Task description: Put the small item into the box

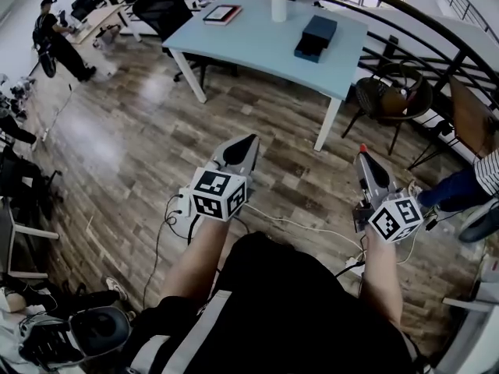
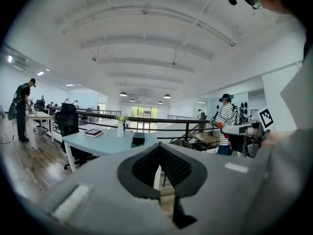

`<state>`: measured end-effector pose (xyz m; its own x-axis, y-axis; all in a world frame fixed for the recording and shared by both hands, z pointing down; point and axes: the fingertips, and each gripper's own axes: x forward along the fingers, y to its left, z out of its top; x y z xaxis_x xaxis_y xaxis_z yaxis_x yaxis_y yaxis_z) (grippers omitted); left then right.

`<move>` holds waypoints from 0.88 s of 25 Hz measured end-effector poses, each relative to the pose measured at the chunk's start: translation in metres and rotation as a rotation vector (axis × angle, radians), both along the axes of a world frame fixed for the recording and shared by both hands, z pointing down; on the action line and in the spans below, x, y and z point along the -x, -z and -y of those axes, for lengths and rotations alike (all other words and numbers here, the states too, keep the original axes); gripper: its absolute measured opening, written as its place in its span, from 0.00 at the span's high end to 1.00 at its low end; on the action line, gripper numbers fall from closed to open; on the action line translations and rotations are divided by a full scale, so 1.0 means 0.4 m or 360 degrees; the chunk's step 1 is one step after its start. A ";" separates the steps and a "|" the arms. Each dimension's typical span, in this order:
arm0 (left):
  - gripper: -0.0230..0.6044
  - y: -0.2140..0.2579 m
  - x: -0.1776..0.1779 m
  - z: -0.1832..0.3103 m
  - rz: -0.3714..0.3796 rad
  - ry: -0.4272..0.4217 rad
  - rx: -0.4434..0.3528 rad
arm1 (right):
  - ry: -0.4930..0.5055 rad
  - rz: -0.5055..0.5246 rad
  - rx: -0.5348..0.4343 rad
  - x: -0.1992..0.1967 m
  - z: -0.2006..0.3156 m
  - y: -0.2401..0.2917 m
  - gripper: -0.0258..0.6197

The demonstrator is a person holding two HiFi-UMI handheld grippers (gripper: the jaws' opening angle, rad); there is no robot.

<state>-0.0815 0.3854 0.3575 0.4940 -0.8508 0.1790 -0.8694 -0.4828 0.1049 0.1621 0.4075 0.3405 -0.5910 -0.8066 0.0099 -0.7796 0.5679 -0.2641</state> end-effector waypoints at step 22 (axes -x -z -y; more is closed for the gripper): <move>0.95 -0.067 0.039 0.442 -0.0103 -0.0076 -0.0028 | -0.0072 -0.0092 0.0072 0.083 0.401 -0.051 0.94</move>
<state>-0.0970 0.2085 0.3844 0.5443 -0.8287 0.1306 -0.8370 -0.5259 0.1514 0.1290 0.2472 0.3611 -0.5513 -0.8305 0.0796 -0.8188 0.5203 -0.2426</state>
